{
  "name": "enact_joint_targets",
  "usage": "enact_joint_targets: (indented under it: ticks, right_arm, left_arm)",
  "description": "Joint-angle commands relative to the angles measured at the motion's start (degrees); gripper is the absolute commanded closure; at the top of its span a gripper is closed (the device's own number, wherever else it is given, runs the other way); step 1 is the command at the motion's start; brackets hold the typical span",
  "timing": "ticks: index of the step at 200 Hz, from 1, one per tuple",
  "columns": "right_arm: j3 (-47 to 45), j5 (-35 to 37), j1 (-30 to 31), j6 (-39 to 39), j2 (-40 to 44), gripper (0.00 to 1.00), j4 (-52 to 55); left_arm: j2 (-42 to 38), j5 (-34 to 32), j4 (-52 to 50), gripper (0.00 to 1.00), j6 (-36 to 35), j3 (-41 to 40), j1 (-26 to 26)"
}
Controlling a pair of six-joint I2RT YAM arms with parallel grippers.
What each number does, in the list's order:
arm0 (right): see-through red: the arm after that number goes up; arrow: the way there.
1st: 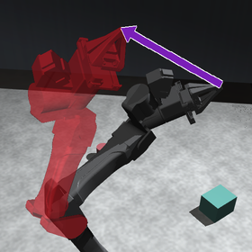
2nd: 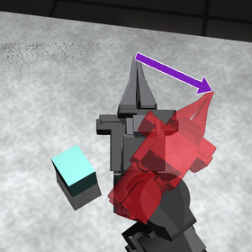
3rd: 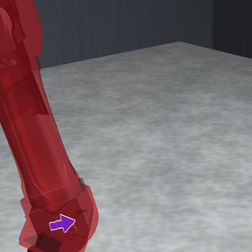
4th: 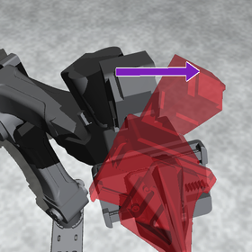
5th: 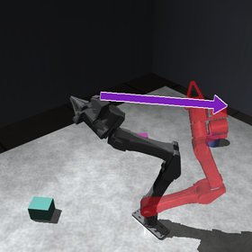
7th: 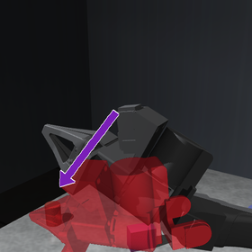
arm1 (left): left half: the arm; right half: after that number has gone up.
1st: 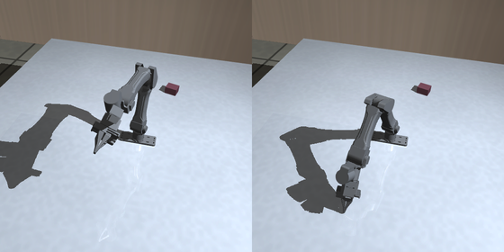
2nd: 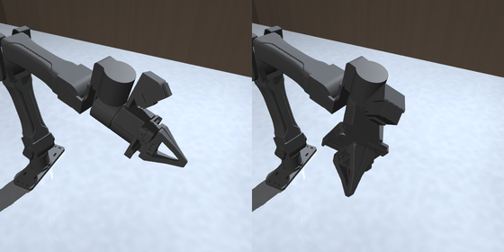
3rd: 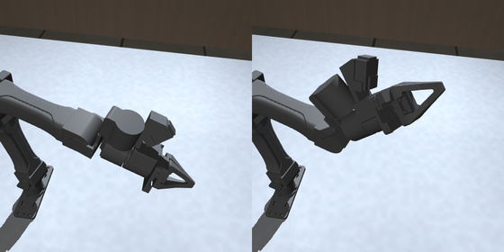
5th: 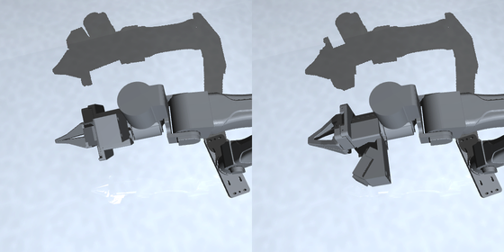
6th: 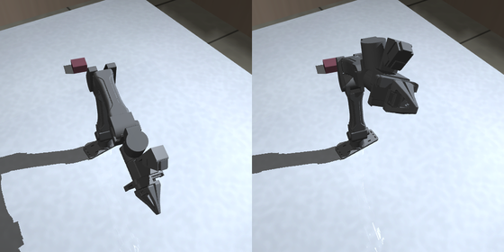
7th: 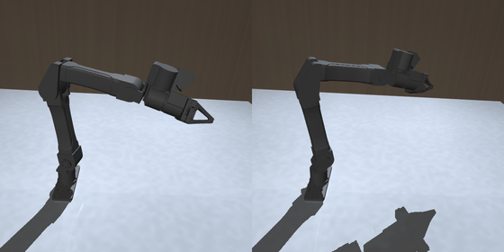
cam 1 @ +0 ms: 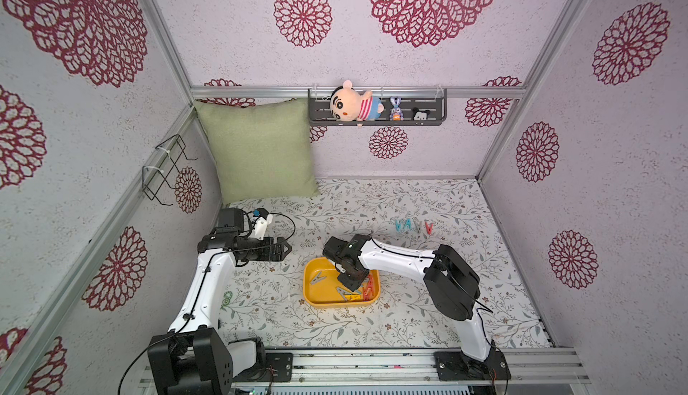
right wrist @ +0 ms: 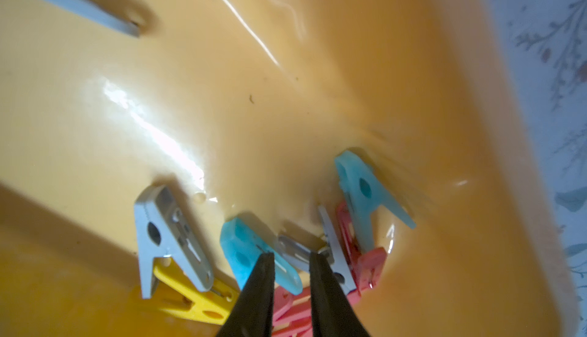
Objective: Take the clothespins out of the storage box
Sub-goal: Pick up the clothespin from the storage box.
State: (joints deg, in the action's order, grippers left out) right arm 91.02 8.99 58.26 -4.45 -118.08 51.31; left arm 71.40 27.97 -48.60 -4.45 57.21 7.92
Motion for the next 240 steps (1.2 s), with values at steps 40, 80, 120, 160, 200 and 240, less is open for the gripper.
enact_joint_targets:
  ticks: [40,80,120,160,200,240]
  right_arm:
    - [2.6,-0.3,-1.2,3.6,-1.9,0.75,1.7]
    - [1.9,-0.7,-1.7,3.9,-2.1,0.75,1.3]
    - [1.1,-0.8,-1.7,4.0,-1.7,0.76,1.2]
    - [1.2,-2.0,-1.8,4.1,0.2,0.75,1.5]
    - [2.3,-2.7,-1.5,3.9,1.6,0.75,2.8]
    - [2.4,-2.3,-1.4,3.8,2.3,0.74,3.6]
  left_arm:
    - [0.0,1.2,1.2,0.03,-0.5,0.5,0.7]
    - [-0.3,1.3,1.1,0.03,-0.4,0.5,0.9]
    - [-0.3,1.4,1.0,0.03,-0.4,0.6,0.9]
    - [-0.3,1.5,1.0,0.03,-0.4,0.6,1.0]
    - [-0.1,1.9,0.9,0.02,-0.4,0.6,1.0]
    - [0.0,2.1,0.9,0.02,-0.5,0.7,1.0]
